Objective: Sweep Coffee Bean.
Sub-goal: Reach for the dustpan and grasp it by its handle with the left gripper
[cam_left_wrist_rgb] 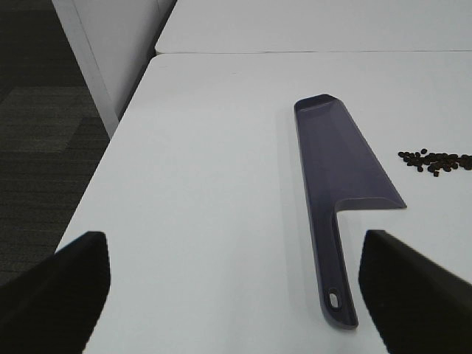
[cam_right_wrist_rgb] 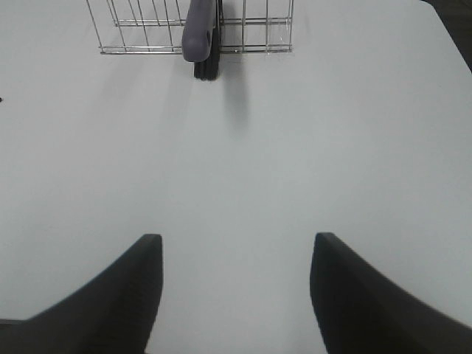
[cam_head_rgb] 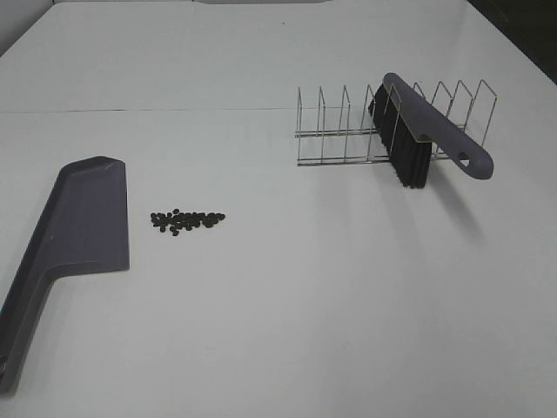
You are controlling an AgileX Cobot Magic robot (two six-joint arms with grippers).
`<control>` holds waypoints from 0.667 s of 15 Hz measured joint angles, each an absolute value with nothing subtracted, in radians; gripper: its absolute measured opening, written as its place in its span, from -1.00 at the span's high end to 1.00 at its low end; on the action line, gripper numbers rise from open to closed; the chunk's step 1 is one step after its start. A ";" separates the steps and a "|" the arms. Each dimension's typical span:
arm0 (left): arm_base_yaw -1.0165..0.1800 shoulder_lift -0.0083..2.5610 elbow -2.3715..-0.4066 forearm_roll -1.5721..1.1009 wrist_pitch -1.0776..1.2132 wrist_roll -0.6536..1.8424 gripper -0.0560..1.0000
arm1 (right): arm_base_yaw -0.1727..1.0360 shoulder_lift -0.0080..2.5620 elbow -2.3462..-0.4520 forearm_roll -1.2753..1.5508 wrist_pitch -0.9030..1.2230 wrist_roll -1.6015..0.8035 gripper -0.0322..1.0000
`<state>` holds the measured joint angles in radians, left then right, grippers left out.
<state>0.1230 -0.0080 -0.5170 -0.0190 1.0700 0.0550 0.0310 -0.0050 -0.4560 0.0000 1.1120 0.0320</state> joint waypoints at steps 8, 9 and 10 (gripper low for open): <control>0.123 -0.008 -0.517 -0.019 1.070 0.055 -0.70 | 0.031 -0.005 -0.456 0.000 1.112 0.032 -0.01; 0.123 -0.008 -0.517 -0.019 1.070 0.055 -0.70 | 0.031 -0.005 -0.456 0.000 1.112 0.032 -0.01; 0.123 -0.008 -0.517 -0.019 1.070 0.055 -0.70 | 0.031 -0.005 -0.456 0.000 1.112 0.032 -0.01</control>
<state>0.1230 -0.0080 -0.5170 -0.0190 1.0700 0.0550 0.0310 -0.0050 -0.4560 0.0000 1.1120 0.0320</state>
